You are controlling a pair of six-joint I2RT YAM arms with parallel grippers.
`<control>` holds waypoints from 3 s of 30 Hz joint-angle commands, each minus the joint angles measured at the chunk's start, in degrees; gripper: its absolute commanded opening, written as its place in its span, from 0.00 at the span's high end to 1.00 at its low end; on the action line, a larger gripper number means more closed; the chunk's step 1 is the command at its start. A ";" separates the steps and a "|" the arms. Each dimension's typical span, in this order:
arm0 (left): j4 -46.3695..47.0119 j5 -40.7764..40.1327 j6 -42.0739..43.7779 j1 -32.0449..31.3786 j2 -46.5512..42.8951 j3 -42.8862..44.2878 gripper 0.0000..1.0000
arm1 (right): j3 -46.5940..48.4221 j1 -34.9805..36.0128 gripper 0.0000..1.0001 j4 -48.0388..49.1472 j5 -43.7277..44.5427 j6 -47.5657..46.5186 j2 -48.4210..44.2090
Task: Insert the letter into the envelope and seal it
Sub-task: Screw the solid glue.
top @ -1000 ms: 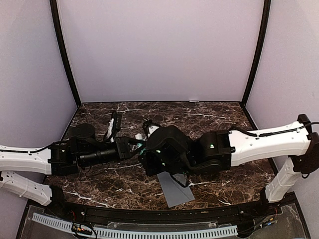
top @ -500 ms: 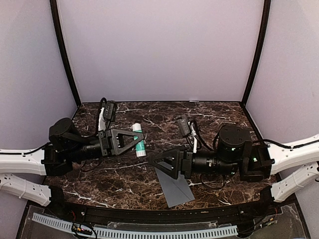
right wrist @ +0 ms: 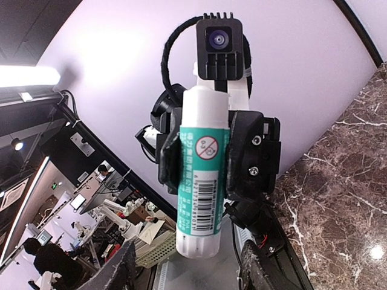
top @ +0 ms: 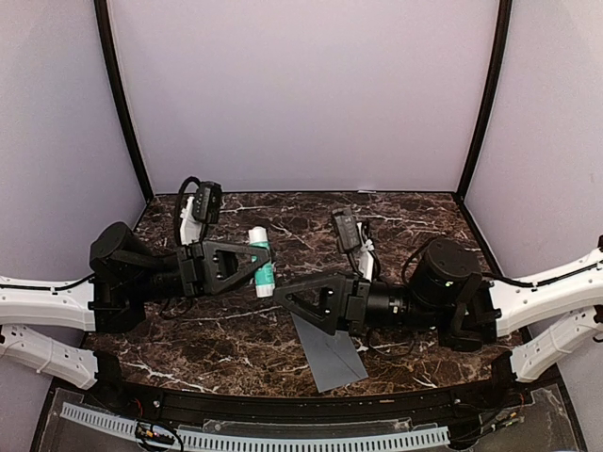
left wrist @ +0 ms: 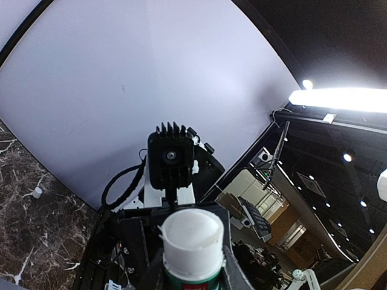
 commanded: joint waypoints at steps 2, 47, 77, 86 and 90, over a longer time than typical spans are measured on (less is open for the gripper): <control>3.94 1.60 0.06 0.21 -0.24 -0.29 1.00 | 0.80 -0.24 0.48 4.68 -1.84 -0.06 1.76; -2.50 -3.26 2.00 0.20 -0.69 -0.81 1.00 | 5.47 -0.27 0.95 -6.63 4.67 -0.52 4.05; -20.13 -16.04 -1.24 0.20 3.76 1.99 1.00 | 38.28 1.49 0.93 -57.43 25.03 -4.37 23.13; -7.10 -8.15 0.09 0.20 1.25 -0.63 1.00 | 13.89 0.84 0.34 -24.88 5.74 -5.44 5.81; 2.64 -0.84 -0.36 0.19 1.74 -0.88 1.00 | 5.47 0.12 0.27 -11.72 -0.87 -3.75 1.18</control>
